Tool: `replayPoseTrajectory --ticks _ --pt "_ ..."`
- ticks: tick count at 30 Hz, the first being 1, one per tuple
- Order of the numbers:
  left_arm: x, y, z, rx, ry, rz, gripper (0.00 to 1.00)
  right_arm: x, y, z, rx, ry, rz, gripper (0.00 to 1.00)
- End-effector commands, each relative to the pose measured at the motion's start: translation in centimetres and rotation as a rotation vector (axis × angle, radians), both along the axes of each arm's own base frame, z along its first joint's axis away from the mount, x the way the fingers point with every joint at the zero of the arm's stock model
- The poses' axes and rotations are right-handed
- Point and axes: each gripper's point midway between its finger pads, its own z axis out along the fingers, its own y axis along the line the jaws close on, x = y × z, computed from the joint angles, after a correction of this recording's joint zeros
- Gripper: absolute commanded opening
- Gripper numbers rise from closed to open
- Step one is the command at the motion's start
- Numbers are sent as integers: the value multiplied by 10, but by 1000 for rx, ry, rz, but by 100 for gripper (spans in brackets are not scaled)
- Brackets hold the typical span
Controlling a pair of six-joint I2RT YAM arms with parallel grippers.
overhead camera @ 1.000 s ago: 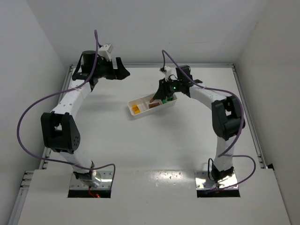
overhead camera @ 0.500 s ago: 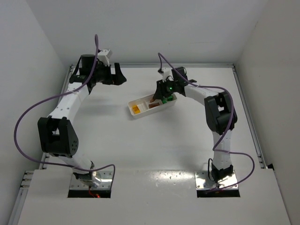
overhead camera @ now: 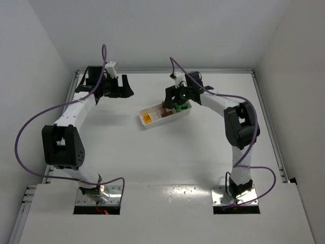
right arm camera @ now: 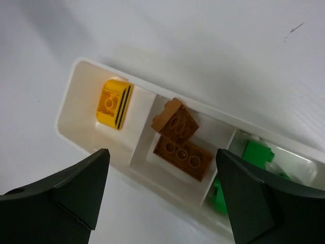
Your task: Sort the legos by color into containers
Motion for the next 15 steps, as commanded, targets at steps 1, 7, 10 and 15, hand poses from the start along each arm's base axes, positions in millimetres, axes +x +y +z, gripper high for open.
replayPoseTrajectory --ticks 1,7,10,15 --pt "1 6 -13 14 10 11 100 13 -15 109 47 -245 -65 86" --pt "-2 9 -47 69 12 -3 100 14 -106 127 -51 -309 -310 86" --pt "-4 9 -59 114 11 3 100 11 -155 117 -94 -295 -398 86" --pt "-6 18 -84 172 37 42 100 -5 -228 61 -153 -189 -524 86"
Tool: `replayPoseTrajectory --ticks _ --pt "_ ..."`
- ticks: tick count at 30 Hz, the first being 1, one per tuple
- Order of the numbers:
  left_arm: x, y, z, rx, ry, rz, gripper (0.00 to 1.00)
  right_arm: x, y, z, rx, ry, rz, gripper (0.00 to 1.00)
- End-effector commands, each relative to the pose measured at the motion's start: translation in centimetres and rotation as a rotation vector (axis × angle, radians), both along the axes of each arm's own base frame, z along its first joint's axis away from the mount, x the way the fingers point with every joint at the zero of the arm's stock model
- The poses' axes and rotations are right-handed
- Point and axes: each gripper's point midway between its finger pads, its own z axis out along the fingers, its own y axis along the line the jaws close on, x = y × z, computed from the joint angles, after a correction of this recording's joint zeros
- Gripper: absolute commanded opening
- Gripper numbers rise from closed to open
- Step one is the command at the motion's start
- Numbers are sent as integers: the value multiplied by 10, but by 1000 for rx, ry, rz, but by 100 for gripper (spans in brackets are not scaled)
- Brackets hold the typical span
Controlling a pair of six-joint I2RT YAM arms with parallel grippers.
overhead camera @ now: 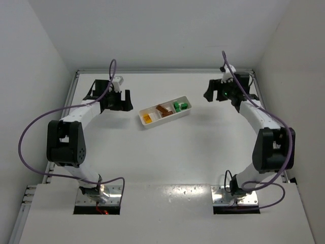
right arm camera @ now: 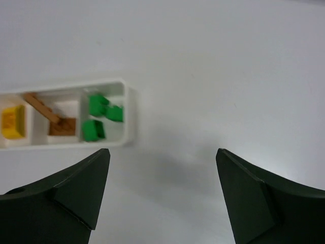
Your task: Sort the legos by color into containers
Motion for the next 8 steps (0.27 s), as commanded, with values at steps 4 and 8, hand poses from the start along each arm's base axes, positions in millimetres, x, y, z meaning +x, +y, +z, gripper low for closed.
replayPoseTrajectory --ticks 4,8 --pt "13 13 -6 77 -73 47 100 -17 -60 -62 -38 134 -109 86" --pt "12 11 -12 92 -68 38 100 -17 -69 -61 -24 134 -121 86"
